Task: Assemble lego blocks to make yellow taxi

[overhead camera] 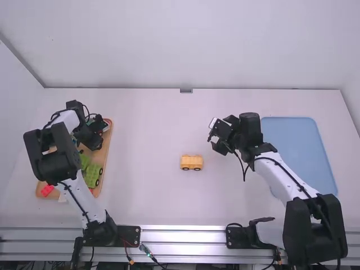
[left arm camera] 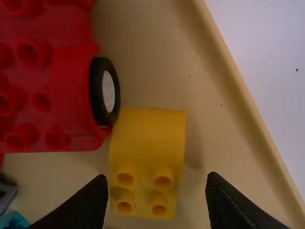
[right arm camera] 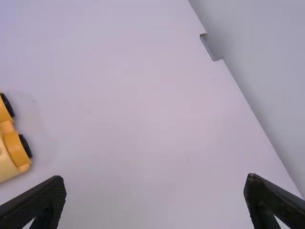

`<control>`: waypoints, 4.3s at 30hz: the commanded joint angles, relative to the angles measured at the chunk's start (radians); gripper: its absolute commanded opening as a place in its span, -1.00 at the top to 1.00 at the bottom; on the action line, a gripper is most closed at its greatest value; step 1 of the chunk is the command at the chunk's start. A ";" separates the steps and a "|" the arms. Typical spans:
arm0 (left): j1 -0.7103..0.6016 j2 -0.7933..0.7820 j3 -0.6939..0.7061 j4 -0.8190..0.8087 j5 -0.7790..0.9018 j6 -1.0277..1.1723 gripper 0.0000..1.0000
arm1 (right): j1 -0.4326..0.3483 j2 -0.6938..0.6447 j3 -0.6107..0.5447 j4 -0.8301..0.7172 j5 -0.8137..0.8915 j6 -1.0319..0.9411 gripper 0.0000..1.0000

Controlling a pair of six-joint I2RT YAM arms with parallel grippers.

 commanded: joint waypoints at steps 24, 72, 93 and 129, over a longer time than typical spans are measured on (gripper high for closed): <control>-0.092 -0.129 0.098 -0.183 0.219 -0.087 0.91 | -0.002 -0.016 -0.005 0.001 -0.005 0.035 -0.98; -0.774 -0.230 -0.326 0.098 0.162 0.189 0.05 | -0.002 -0.016 -0.006 -0.037 -0.005 0.036 -0.98; -0.774 -0.230 -0.326 0.124 0.112 0.193 -0.98 | -0.002 -0.016 -0.006 -0.033 -0.005 0.036 -0.97; -0.342 0.000 -0.529 0.531 1.149 0.560 -0.99 | 0.020 -0.016 -0.006 -0.029 -0.031 0.058 -0.98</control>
